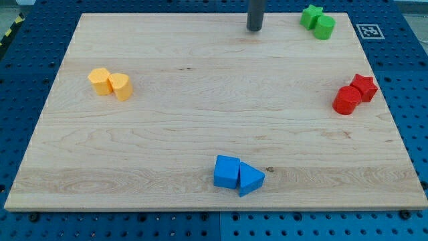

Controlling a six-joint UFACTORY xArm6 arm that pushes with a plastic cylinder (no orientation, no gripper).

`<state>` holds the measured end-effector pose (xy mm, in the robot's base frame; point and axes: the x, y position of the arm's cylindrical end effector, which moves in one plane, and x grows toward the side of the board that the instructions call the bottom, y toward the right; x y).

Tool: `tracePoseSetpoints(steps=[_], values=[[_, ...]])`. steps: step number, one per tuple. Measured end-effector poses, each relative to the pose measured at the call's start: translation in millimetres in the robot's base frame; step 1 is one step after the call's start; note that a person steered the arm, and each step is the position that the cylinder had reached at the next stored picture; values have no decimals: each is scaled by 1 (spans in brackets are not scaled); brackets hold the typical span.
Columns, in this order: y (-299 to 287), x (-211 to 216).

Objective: Push the green blocks into the red blocks

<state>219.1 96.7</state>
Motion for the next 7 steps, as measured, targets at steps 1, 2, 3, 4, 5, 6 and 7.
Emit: tracePoseSetpoints(steps=[1, 2, 3, 4, 5, 6, 7], values=[[33, -28], [40, -27], [40, -28], [52, -27], [64, -27], [78, -27], [96, -28]])
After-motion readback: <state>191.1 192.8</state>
